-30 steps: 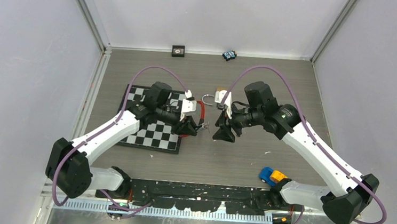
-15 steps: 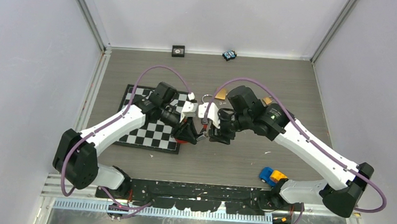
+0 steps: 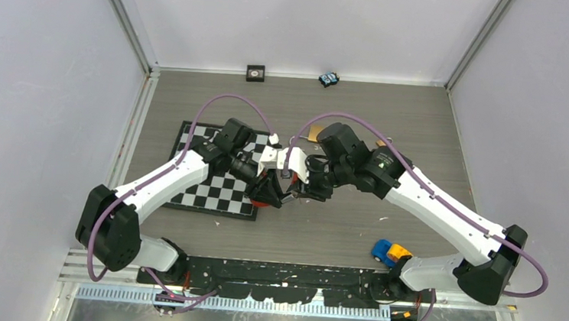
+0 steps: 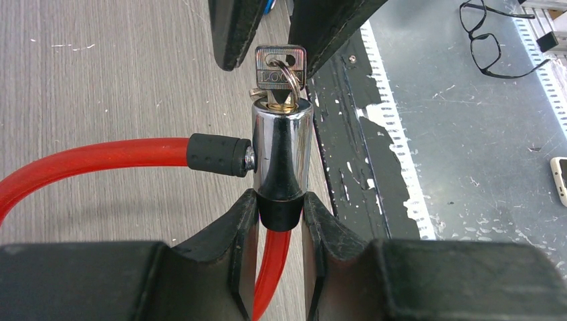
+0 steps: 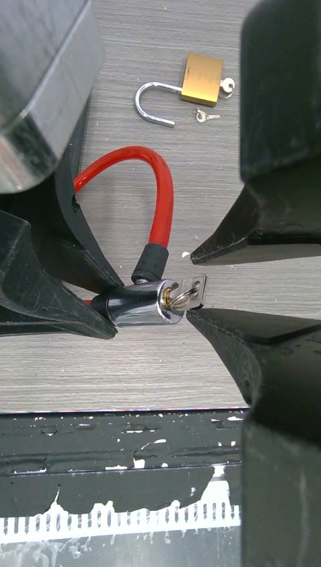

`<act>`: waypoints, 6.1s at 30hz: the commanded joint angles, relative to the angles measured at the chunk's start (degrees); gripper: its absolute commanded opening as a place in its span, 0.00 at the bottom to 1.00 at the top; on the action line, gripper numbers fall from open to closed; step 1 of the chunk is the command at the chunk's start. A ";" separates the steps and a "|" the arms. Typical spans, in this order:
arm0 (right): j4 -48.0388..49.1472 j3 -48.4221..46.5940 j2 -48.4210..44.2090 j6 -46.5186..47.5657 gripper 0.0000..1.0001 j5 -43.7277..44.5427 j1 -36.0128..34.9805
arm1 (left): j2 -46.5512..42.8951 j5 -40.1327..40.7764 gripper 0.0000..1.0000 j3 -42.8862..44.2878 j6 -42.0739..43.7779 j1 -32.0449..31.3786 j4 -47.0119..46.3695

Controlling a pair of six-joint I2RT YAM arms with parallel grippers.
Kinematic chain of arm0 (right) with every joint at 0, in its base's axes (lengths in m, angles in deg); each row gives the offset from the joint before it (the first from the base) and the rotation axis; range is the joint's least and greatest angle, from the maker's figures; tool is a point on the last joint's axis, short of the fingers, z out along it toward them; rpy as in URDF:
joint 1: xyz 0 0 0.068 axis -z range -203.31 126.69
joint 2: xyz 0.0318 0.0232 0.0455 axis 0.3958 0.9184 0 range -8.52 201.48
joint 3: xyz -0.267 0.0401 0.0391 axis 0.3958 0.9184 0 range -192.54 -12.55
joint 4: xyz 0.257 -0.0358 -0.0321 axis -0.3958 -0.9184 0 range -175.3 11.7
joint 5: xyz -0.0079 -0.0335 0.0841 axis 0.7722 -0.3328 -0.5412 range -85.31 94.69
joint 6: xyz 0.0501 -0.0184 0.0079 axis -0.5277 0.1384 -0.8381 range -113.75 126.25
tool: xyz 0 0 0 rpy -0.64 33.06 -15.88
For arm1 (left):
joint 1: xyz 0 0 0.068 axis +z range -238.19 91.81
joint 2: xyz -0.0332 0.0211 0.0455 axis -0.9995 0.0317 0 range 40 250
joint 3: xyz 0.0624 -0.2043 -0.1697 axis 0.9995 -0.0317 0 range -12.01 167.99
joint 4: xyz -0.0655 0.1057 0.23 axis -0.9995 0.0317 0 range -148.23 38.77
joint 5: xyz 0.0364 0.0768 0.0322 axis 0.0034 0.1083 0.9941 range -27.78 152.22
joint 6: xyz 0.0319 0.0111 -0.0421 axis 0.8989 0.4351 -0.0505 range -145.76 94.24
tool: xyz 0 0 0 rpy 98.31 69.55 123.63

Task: Unlock with the key

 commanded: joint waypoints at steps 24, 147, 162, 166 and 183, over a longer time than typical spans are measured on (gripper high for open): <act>20.61 9.02 3.14 -39.92 0.01 -15.50 14.26 | -3.76 25.20 0.00 -3.71 -12.11 -2.79 -21.99; 24.48 16.83 11.99 -38.16 0.01 -36.24 31.50 | 22.80 40.12 0.00 20.40 32.19 -4.71 -11.65; 14.76 12.46 18.05 -34.15 0.01 -35.99 32.46 | 17.61 40.66 0.00 22.85 35.01 -2.86 -5.57; 14.32 12.58 17.03 -33.51 0.01 -37.43 33.21 | 16.47 44.61 0.00 20.70 37.88 -2.92 -6.52; 22.31 16.15 8.87 -44.62 0.01 -29.31 54.60 | 20.29 46.95 0.00 35.67 8.09 0.85 -3.14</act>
